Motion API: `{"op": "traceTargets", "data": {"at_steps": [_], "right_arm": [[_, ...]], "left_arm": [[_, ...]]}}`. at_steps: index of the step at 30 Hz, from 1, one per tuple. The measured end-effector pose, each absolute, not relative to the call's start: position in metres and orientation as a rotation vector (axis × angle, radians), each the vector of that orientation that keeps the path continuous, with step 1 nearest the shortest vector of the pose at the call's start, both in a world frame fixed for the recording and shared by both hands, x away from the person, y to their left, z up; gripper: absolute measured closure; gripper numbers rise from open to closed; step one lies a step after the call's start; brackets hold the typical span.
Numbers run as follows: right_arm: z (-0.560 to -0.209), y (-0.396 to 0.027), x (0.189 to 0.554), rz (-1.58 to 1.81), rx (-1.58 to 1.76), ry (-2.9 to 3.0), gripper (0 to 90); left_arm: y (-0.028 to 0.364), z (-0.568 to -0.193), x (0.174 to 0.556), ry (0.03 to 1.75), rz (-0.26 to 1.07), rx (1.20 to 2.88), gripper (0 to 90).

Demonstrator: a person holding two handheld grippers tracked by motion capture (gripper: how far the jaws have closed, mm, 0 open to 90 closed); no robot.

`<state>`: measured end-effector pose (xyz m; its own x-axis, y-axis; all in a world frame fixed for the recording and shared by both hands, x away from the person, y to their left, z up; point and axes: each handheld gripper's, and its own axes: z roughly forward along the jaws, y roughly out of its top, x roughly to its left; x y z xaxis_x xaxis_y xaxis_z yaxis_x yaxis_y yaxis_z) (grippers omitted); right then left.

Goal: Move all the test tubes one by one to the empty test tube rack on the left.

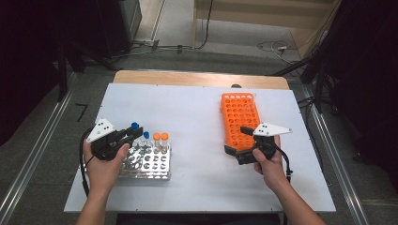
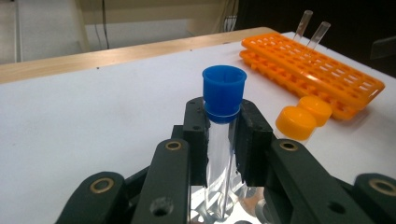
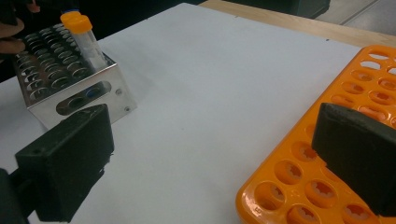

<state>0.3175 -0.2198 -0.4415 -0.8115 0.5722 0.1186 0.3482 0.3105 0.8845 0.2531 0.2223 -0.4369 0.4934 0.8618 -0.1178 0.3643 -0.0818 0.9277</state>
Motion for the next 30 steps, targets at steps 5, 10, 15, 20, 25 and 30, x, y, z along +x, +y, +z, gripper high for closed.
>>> {"op": "traceTargets", "data": {"at_steps": [5,10,15,20,25,30], "right_arm": [[-0.442,-0.221,0.318,1.503,0.852,2.351,0.0],[-0.442,-0.223,0.319,1.501,0.86,2.343,0.0],[-0.442,-0.225,0.32,1.497,0.866,2.338,0.0],[-0.441,-0.228,0.322,1.501,0.88,2.324,0.0],[-0.439,-0.233,0.326,1.501,0.894,2.3,0.0],[-0.437,-0.238,0.331,1.5,0.924,2.271,0.0]], "left_arm": [[0.221,-0.439,0.255,1.09,0.555,1.706,76.2],[0.219,-0.439,0.256,1.097,0.526,1.742,74.1],[0.221,-0.438,0.255,1.11,0.53,1.701,63.4],[0.225,-0.434,0.252,1.108,0.552,1.643,50.8],[0.227,-0.428,0.249,1.088,0.562,1.586,37.3],[0.223,-0.424,0.246,1.046,0.556,1.558,22.8]]}}
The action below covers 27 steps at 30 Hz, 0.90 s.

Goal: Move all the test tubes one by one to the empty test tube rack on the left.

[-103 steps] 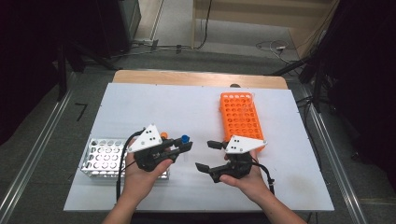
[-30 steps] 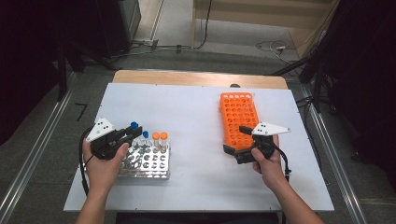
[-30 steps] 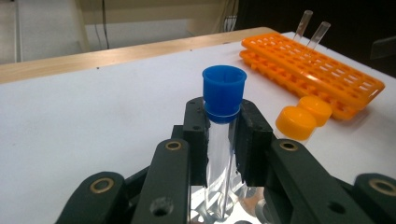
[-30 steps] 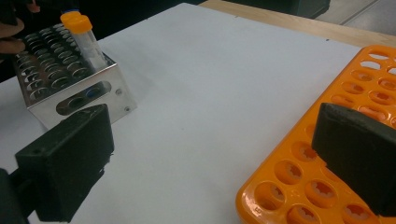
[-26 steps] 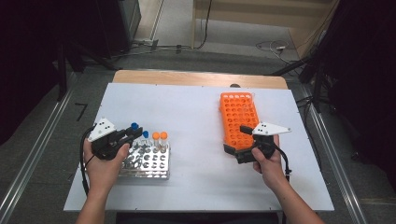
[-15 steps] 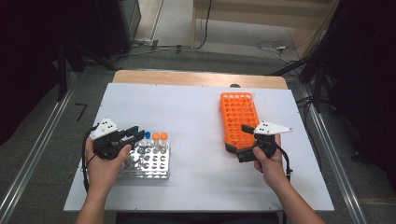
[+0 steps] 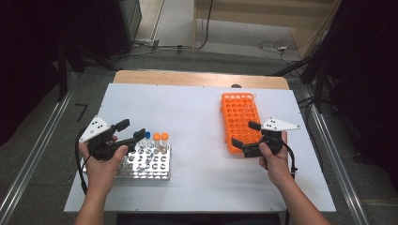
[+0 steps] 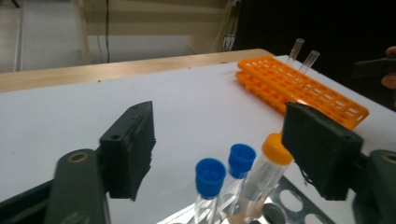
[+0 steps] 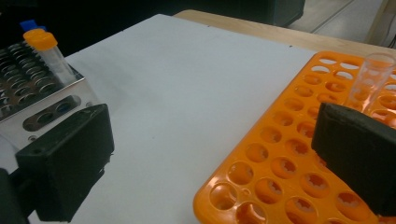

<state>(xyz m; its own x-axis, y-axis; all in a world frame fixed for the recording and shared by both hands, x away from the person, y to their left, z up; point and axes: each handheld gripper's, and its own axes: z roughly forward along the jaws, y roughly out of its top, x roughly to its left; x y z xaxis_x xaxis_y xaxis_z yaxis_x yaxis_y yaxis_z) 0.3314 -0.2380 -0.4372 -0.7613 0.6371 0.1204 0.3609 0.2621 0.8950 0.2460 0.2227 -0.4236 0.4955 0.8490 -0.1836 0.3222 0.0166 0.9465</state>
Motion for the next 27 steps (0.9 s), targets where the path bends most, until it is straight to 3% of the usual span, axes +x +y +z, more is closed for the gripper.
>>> {"op": "traceTargets", "data": {"at_steps": [7,15,27], "right_arm": [[-0.439,-0.243,0.342,1.496,0.971,2.245,0.0],[-0.442,-0.252,0.36,1.472,1.059,2.209,6.6],[-0.457,-0.252,0.392,1.315,1.168,2.143,41.9]], "left_arm": [[0.214,-0.42,0.247,1.001,0.498,1.564,6.1],[0.2,-0.419,0.246,0.933,0.458,1.583,0.0],[0.177,-0.416,0.244,0.871,0.44,1.612,0.0]]}}
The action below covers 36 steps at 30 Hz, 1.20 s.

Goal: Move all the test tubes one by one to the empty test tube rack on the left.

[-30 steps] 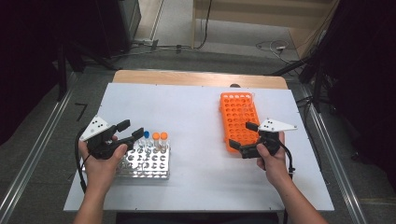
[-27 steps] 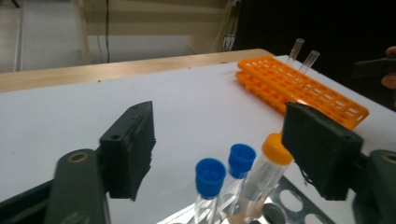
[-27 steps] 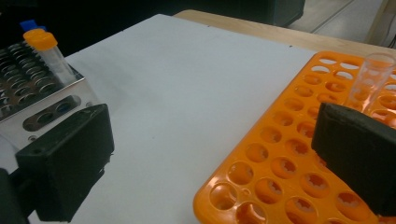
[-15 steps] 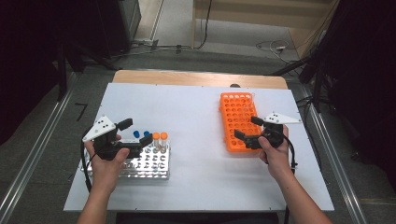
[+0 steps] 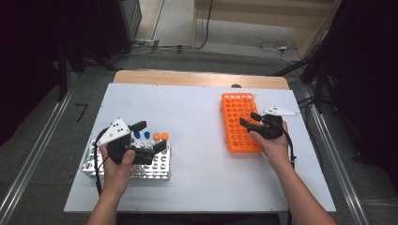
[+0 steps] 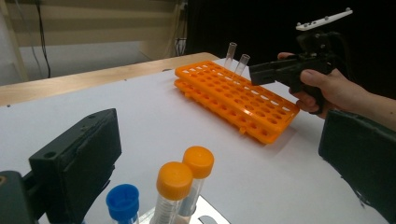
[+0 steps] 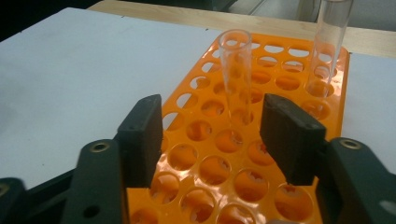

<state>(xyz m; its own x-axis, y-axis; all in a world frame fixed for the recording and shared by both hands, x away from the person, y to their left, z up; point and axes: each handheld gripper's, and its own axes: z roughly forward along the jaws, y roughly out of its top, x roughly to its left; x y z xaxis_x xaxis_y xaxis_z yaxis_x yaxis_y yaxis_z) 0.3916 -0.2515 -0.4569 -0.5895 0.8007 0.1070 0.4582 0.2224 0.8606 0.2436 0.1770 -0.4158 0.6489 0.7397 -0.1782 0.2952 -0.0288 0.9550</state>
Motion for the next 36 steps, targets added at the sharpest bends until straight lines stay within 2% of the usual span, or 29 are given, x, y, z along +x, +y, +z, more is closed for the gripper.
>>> {"op": "traceTargets", "data": {"at_steps": [5,12,18,23,36], "right_arm": [[-0.454,-0.249,0.407,1.222,1.165,2.156,53.7],[-0.459,-0.248,0.419,1.197,1.163,2.208,63.3],[-0.459,-0.244,0.427,1.153,1.126,2.267,65.1],[-0.46,-0.243,0.429,1.106,1.14,2.266,72.9],[-0.459,-0.241,0.427,1.092,1.126,2.243,73.9]], "left_arm": [[0.172,-0.416,0.244,0.86,0.436,1.627,0.0],[0.17,-0.416,0.243,0.851,0.432,1.626,0.0],[0.167,-0.416,0.244,0.852,0.431,1.631,0.0],[0.163,-0.415,0.243,0.846,0.426,1.636,0.0],[0.16,-0.416,0.243,0.84,0.429,1.651,0.0]]}}
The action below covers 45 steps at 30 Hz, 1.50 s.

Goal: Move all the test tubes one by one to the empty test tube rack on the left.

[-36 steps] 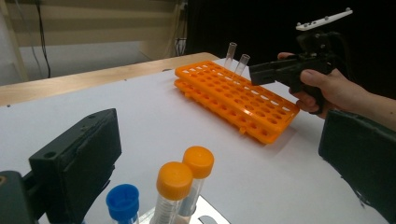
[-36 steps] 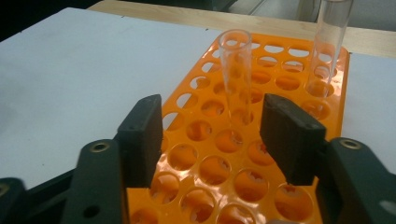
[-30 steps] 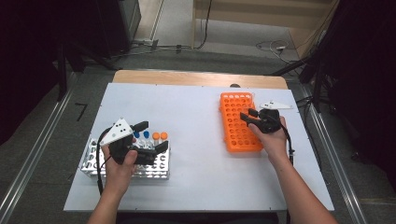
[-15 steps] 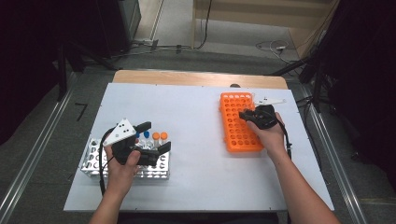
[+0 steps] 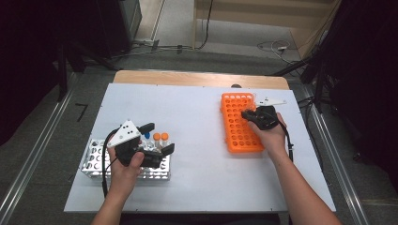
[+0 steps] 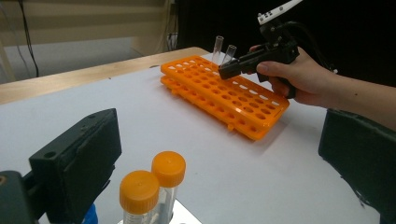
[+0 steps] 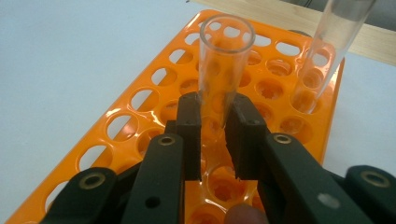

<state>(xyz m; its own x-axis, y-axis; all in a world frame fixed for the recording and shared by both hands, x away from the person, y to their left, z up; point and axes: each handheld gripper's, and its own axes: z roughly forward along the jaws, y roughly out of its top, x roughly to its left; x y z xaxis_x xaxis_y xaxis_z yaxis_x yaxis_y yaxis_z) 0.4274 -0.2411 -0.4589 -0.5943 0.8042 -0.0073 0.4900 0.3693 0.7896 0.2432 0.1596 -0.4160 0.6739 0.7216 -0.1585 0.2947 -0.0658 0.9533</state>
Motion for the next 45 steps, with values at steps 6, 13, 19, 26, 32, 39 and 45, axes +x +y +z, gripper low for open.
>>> {"op": "traceTargets", "data": {"at_steps": [6,13,19,26,32,39,45], "right_arm": [[-0.459,-0.24,0.432,1.087,1.133,2.267,72.3],[-0.459,-0.236,0.436,1.056,1.099,2.284,73.1],[-0.458,-0.237,0.433,1.077,1.088,2.258,73.9],[-0.443,-0.241,0.421,1.159,1.07,2.186,74.0],[-0.428,-0.244,0.404,1.244,1.059,2.174,74.0],[-0.418,-0.243,0.373,1.337,1.012,2.209,73.9],[-0.413,-0.238,0.345,1.393,0.943,2.253,73.9]], "left_arm": [[0.159,-0.417,0.243,0.841,0.428,1.651,0.0],[0.158,-0.417,0.243,0.841,0.43,1.652,0.0],[0.158,-0.416,0.243,0.838,0.432,1.651,0.0],[0.157,-0.416,0.242,0.834,0.439,1.648,0.0],[0.153,-0.414,0.24,0.815,0.441,1.65,0.0],[0.142,-0.413,0.238,0.785,0.437,1.662,0.0],[0.133,-0.413,0.236,0.763,0.418,1.673,0.0]]}}
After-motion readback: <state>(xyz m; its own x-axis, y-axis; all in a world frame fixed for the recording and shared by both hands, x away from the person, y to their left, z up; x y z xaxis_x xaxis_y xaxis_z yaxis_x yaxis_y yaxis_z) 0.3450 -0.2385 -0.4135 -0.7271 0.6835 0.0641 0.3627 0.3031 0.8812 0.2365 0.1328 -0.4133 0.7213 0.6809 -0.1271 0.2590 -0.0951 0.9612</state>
